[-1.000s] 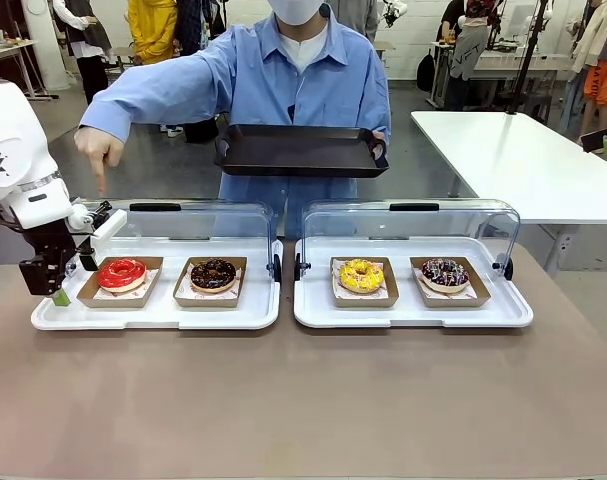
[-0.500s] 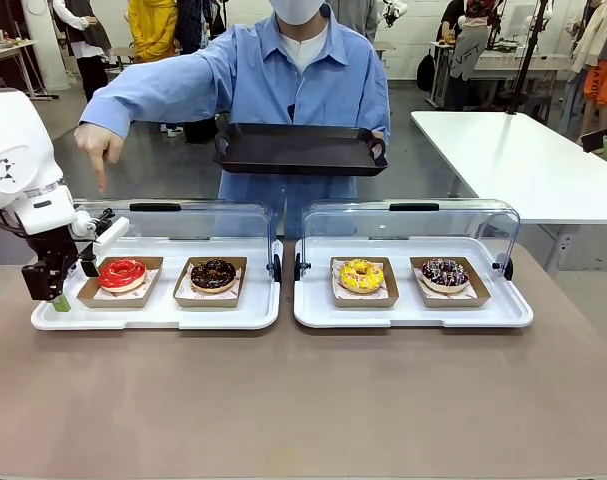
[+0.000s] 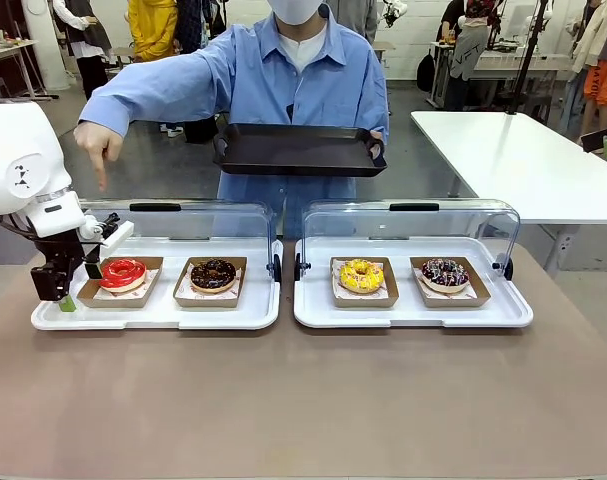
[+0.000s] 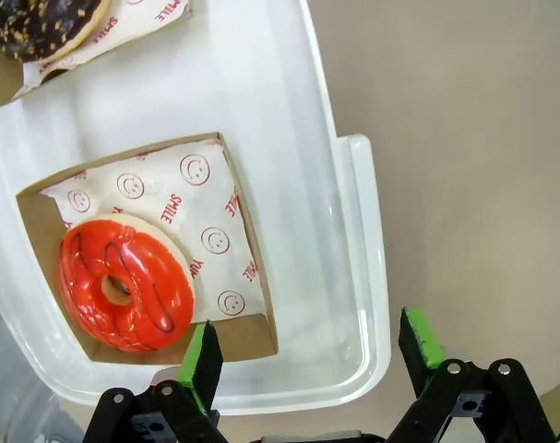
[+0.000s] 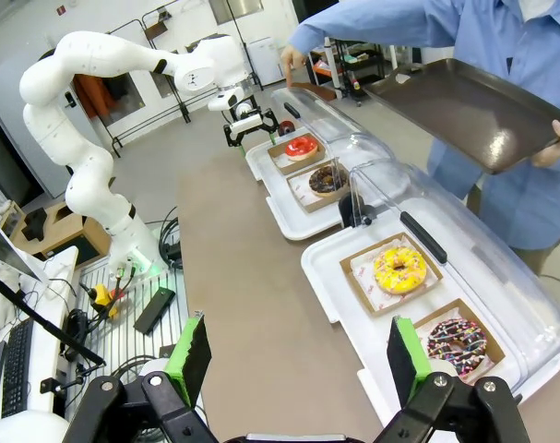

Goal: Provide the desired donut to the person.
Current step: Pick up and lift the Paper togo box containing the Donut pointed at by the person.

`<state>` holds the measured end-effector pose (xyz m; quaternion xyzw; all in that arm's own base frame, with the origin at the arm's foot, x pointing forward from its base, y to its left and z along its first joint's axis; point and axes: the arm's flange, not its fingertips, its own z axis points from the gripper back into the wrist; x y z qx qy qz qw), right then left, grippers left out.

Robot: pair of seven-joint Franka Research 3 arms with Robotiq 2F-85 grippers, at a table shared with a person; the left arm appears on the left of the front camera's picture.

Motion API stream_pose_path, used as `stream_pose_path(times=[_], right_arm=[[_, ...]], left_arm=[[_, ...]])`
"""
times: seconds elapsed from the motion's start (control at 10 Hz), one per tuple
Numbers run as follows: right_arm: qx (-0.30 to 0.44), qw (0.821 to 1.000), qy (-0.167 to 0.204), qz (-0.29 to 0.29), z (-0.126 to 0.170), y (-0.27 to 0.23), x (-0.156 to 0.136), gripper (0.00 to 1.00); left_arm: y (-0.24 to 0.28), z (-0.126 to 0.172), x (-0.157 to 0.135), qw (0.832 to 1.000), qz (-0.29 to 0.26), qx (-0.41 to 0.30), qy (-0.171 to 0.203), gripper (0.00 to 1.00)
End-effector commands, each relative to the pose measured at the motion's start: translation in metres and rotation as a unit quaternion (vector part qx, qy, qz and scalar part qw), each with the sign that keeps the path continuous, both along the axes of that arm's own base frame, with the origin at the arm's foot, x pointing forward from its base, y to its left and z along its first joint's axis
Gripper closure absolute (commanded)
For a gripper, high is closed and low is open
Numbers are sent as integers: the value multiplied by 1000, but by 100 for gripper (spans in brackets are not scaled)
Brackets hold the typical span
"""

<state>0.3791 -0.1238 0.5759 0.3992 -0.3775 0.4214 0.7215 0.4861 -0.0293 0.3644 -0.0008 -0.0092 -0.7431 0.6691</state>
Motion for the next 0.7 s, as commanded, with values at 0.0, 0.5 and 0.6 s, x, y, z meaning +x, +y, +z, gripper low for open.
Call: stream_pose_path(times=[0.0,0.5,0.6], right_arm=[[4,1000,1,2,-1,1,0,0],[4,1000,1,2,-1,1,0,0],[4,1000,1,2,-1,1,0,0]], left_arm=[[5,-5,6,1000,15,16,-10,0],[5,-26,-1,1000,17,24,-9,0],[6,-27,1,999,16,28,-11,0]])
